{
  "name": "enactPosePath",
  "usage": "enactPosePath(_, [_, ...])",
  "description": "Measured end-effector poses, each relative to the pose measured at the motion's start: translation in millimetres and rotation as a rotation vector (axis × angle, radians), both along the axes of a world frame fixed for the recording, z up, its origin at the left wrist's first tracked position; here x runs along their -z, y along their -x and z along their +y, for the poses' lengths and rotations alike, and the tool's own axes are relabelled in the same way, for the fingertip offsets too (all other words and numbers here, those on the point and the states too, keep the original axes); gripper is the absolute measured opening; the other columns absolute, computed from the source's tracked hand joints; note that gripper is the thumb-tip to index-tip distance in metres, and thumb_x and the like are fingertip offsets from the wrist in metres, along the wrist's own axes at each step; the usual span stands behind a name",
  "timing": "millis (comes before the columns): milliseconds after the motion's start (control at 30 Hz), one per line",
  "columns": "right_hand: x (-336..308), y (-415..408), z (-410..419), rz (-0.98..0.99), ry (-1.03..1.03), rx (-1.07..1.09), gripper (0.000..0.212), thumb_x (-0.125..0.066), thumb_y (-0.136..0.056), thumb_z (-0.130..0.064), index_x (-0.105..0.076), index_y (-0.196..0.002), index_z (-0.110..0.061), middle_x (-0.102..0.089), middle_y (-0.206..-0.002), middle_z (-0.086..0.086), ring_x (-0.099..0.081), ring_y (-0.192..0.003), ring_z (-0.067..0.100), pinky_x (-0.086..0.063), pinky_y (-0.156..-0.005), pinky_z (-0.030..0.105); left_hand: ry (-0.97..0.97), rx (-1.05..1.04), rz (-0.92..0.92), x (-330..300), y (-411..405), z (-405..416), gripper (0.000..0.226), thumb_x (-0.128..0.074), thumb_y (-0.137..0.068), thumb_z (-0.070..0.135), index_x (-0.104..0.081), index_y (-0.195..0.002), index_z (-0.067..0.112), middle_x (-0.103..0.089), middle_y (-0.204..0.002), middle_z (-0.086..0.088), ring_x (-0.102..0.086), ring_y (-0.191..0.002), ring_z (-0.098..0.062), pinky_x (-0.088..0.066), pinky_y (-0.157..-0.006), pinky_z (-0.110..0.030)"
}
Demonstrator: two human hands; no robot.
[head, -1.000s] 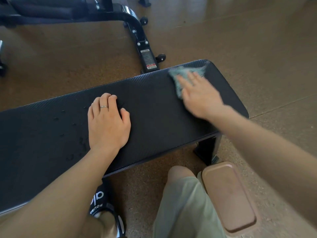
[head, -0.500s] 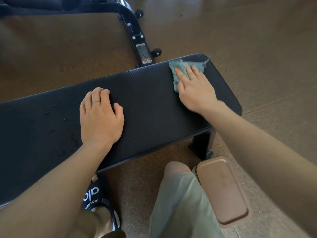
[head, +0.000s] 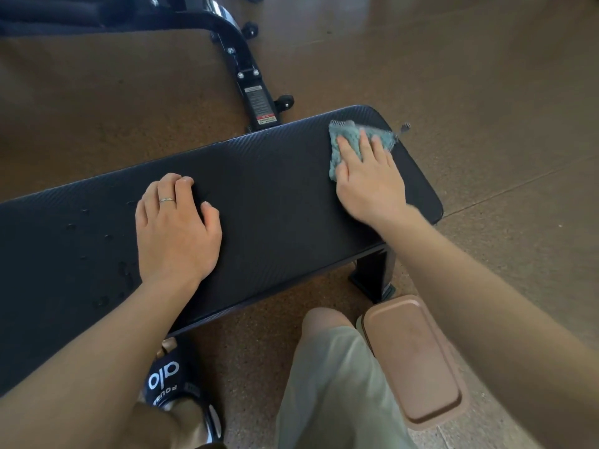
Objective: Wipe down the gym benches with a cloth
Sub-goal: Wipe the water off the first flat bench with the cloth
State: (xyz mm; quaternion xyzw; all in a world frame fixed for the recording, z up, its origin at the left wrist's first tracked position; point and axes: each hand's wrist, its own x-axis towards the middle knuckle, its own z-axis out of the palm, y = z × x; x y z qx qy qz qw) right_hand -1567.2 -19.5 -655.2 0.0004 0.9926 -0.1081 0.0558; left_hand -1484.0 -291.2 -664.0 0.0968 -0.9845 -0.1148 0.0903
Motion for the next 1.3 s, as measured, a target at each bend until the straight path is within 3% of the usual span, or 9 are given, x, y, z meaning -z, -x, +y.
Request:
enactPosePath(167, [-2.0,59.5,-6.4,-0.025,0.036,0.052,0.057,-0.016,-0.109,-0.039,-0.010,-0.164,-0.028,-0.001,-0.172,0.007,0.003,-0.158,0.029,0.002,-0.128,0.043,-0.007,-0.004,0.009,-0.9,1.0,-1.4,0.045,-0.043,-0.104,0.031,-0.047,-0.142,0.008,-0.046,-0.149,-0.014,-0.038,-0.144,-0.036,-0.028,-0.123,-0.054])
enactPosePath(367, [2.4,-48.3,-11.6,0.007,0.007,0.001,0.057,-0.015,-0.108,-0.042,-0.008,-0.164,-0.032,0.000,-0.172,0.002,0.002,-0.158,0.023,0.000,-0.128,0.039,-0.011,-0.006,-0.013,-2.0,-0.6,-0.4,0.046,-0.043,-0.104,0.033,-0.047,-0.143,0.008,-0.045,-0.150,-0.012,-0.037,-0.144,-0.034,-0.028,-0.123,-0.053])
enactPosePath(600, [0.5,48.2,10.3,0.008,0.028,-0.014,0.056,-0.016,-0.107,-0.041,-0.014,-0.163,-0.035,-0.007,-0.172,0.003,-0.003,-0.158,0.024,-0.002,-0.128,0.042,-0.026,-0.008,0.000,-1.0,-0.1,-0.6,0.045,-0.044,-0.104,0.032,-0.047,-0.143,0.009,-0.046,-0.150,-0.012,-0.037,-0.145,-0.034,-0.027,-0.124,-0.053])
enactPosePath(700, [3.0,43.9,29.6,0.053,0.068,0.110,0.056,-0.020,-0.107,-0.041,-0.021,-0.162,-0.032,-0.019,-0.168,0.010,-0.021,-0.152,0.032,-0.019,-0.124,0.045,-0.029,-0.008,0.010,0.3,-0.3,-1.0,0.044,-0.044,-0.104,0.032,-0.048,-0.142,0.009,-0.046,-0.150,-0.013,-0.037,-0.144,-0.035,-0.027,-0.123,-0.053])
enactPosePath(767, [2.1,17.5,42.3,0.054,0.082,0.227,0.054,-0.022,-0.108,-0.041,-0.023,-0.161,-0.031,-0.034,-0.156,0.015,-0.040,-0.136,0.037,-0.033,-0.110,0.047,-0.024,-0.005,0.012,1.3,-0.5,-0.5,0.044,-0.043,-0.104,0.032,-0.048,-0.141,0.008,-0.046,-0.150,-0.013,-0.037,-0.144,-0.035,-0.028,-0.123,-0.054])
enactPosePath(867, [0.0,-41.1,54.3,0.087,0.051,0.281,0.054,-0.024,-0.108,-0.039,-0.024,-0.161,-0.028,-0.043,-0.142,0.017,-0.047,-0.123,0.038,-0.040,-0.100,0.047,-0.021,-0.004,0.012,0.3,-0.1,-0.1,0.045,-0.044,-0.104,0.031,-0.048,-0.141,0.007,-0.046,-0.149,-0.015,-0.038,-0.143,-0.036,-0.029,-0.122,-0.054])
enactPosePath(1033, [5.0,-95.8,48.9,0.037,0.090,0.422,0.055,-0.024,-0.108,-0.040,-0.019,-0.162,-0.027,-0.026,-0.157,0.020,-0.032,-0.140,0.040,-0.031,-0.112,0.052,-0.012,-0.008,0.014,0.0,-0.1,-0.3,0.044,-0.046,-0.104,0.029,-0.048,-0.141,0.006,-0.047,-0.148,-0.015,-0.038,-0.143,-0.037,-0.029,-0.122,-0.055])
enactPosePath(1200, [4.5,-17.6,39.3,0.037,0.018,0.309,0.059,-0.022,-0.108,-0.039,-0.017,-0.162,-0.018,-0.028,-0.157,0.028,-0.034,-0.139,0.047,-0.025,-0.117,0.053,-0.012,-0.012,0.010,-1.0,0.5,-0.3,0.044,-0.045,-0.104,0.030,-0.048,-0.141,0.006,-0.046,-0.148,-0.015,-0.038,-0.143,-0.036,-0.029,-0.122,-0.055])
enactPosePath(1300, [-0.9,17.9,28.9,-0.023,0.015,0.285,0.060,-0.018,-0.108,-0.039,-0.010,-0.163,-0.018,-0.015,-0.164,0.028,-0.022,-0.147,0.047,-0.017,-0.122,0.053,-0.011,-0.015,0.006,-0.8,0.4,-0.2,0.045,-0.044,-0.104,0.031,-0.049,-0.141,0.008,-0.046,-0.149,-0.013,-0.038,-0.143,-0.035,-0.028,-0.123,-0.053])
